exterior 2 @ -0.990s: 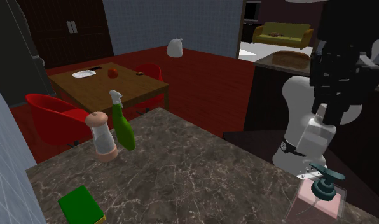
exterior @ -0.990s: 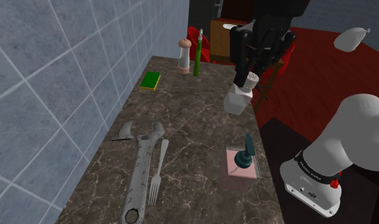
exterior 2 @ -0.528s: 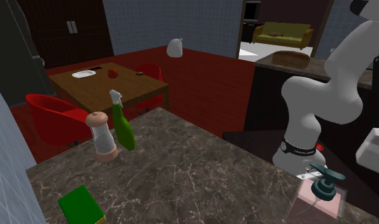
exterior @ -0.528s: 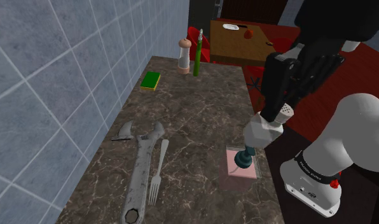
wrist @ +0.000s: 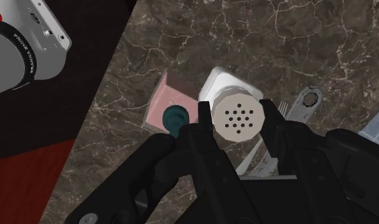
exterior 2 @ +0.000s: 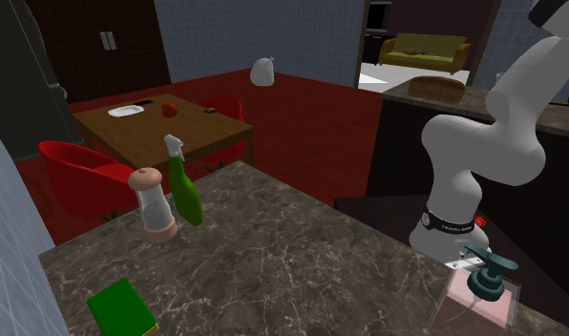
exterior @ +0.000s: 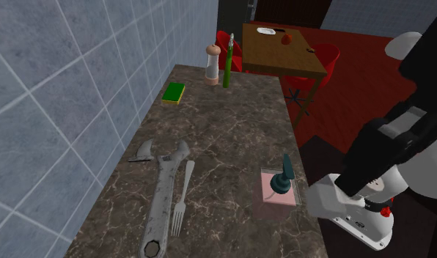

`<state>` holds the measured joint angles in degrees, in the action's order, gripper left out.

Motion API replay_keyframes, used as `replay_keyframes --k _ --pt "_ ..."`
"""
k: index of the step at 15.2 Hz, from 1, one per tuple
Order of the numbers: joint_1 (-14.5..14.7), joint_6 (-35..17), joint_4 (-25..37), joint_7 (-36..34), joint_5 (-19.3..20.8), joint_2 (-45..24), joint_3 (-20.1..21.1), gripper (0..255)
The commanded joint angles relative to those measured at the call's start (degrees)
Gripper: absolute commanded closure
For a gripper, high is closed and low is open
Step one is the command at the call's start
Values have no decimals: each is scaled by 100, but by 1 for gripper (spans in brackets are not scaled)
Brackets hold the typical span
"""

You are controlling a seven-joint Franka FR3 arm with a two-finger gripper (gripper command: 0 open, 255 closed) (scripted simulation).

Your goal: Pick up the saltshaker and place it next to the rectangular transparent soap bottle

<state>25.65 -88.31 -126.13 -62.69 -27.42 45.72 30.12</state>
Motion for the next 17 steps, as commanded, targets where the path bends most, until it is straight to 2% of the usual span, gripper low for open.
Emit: replay_keyframes --k 1,17 --pt "25 -114 -166 11 -47 57 43 255" --pt "180 -1173 -1447 228 -431 285 434 255"
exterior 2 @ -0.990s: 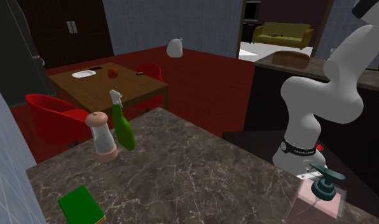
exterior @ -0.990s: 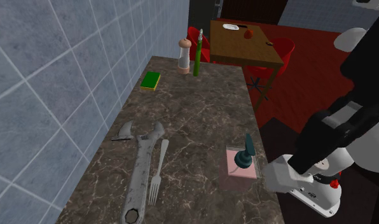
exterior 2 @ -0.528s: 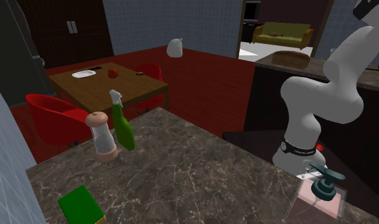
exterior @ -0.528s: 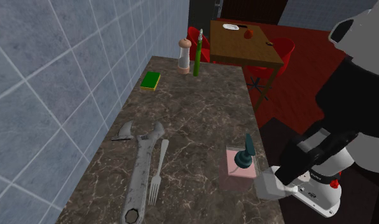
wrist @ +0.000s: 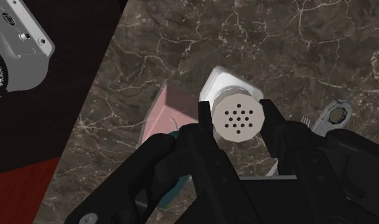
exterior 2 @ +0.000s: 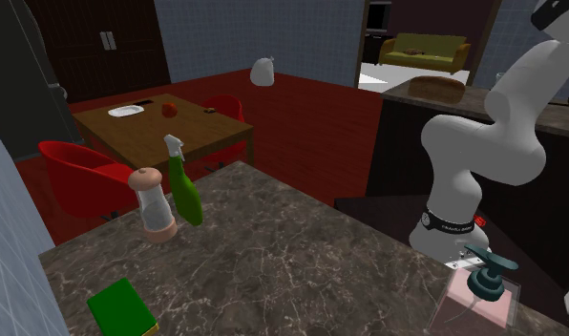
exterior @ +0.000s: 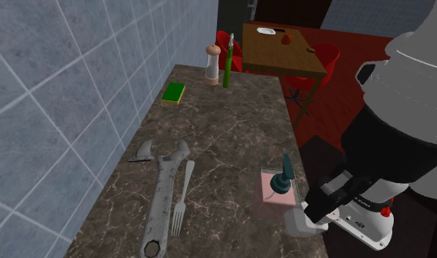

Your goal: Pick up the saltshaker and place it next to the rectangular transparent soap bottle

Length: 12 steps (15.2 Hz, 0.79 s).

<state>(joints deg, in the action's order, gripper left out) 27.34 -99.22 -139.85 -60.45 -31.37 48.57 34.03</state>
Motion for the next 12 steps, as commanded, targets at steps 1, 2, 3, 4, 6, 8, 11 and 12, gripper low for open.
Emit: replay_keyframes --k 1,2,3,4,6,8,11,12 --pt "20 -152 -147 17 -64 3 74 255" --pt "29 -222 -218 30 -93 4 105 255" --pt "37 -293 -288 43 -122 4 137 255" --pt "46 -364 -358 56 -151 2 169 255" --pt "63 -509 -493 82 -212 -6 237 255" --pt "79 -656 -625 108 -275 -21 307 255" --pt "100 -883 -814 147 -374 -57 419 255" --pt "107 -961 -876 161 -408 -73 458 255"
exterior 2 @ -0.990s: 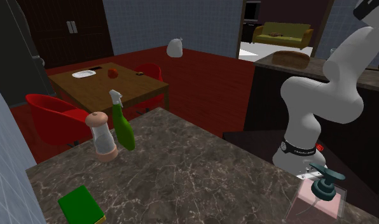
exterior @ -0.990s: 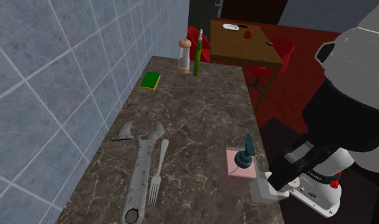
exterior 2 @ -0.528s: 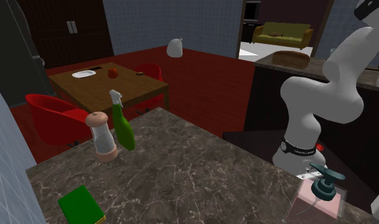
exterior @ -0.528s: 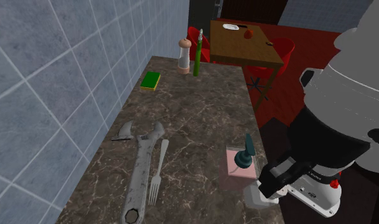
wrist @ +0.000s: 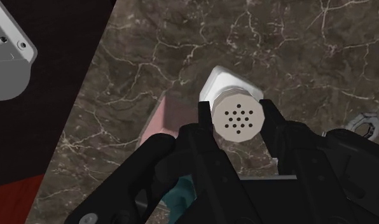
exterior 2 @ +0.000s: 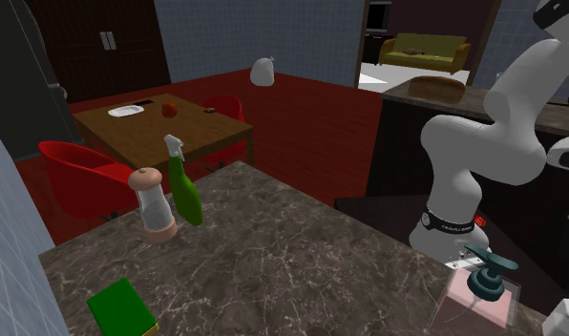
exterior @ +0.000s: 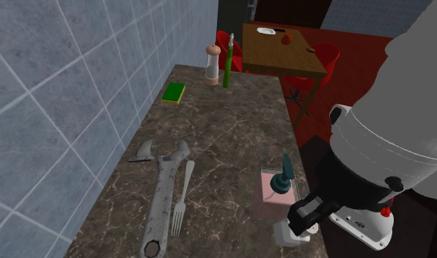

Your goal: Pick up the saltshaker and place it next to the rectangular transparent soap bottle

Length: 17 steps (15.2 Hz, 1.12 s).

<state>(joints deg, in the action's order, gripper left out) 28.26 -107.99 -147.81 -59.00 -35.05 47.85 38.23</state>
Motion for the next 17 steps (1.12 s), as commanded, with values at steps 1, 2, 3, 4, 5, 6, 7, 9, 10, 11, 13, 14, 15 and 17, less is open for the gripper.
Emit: replay_keyframes --k 1,2,3,4,5,6,7,9,10,11,13,14,15,17 --pt "22 -161 -140 28 -74 -19 78 255" --pt "28 -241 -199 42 -109 -39 118 255" --pt "33 -321 -257 56 -145 -61 159 255" --pt "38 -402 -313 69 -181 -84 202 255" --pt "42 -484 -369 83 -217 -110 245 255" --pt "46 -567 -423 97 -254 -139 289 255" --pt "50 -652 -477 111 -291 -170 334 255" --pt "54 -824 -579 140 -367 -238 426 255" --pt "56 -912 -629 155 -406 -276 474 255" --pt "56 -1001 -677 170 -445 -316 523 255" --pt "54 -1184 -770 201 -523 -405 623 255" --pt "52 -1277 -814 216 -563 -454 674 255" --pt "47 -1397 -868 236 -613 -518 740 255" --pt "48 -1397 -868 236 -613 -518 740 255"
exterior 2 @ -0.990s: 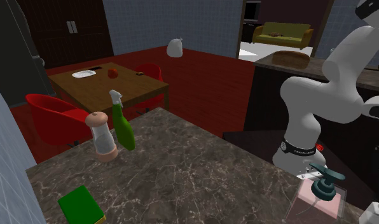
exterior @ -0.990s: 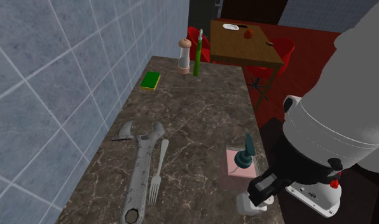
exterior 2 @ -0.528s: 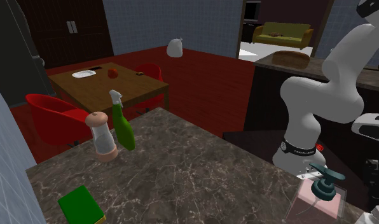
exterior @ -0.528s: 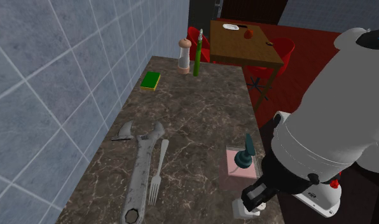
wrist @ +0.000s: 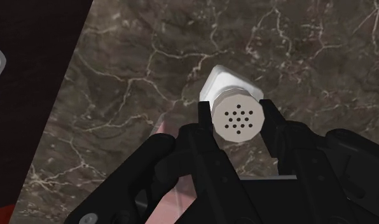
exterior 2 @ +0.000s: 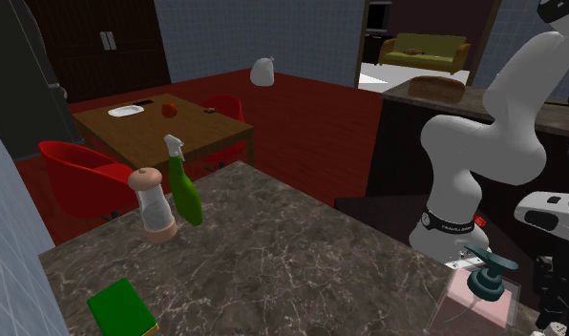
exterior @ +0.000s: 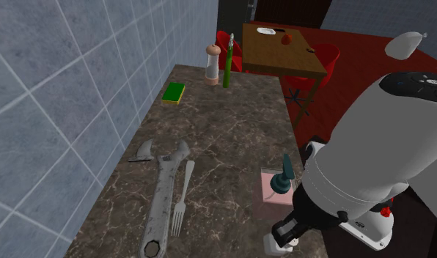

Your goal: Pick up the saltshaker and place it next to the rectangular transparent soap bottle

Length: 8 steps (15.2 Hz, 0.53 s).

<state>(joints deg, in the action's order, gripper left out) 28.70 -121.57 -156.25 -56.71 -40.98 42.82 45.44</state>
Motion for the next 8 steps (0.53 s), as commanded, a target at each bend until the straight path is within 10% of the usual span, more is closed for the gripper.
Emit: replay_keyframes --k 1,5,6,8 --pt "3 -40 -23 8 -19 -14 19 255" --pt "3 -40 -23 8 -19 -15 19 255" --pt "3 -40 -23 8 -19 -15 20 0" --pt "3 -40 -23 8 -19 -15 20 0"
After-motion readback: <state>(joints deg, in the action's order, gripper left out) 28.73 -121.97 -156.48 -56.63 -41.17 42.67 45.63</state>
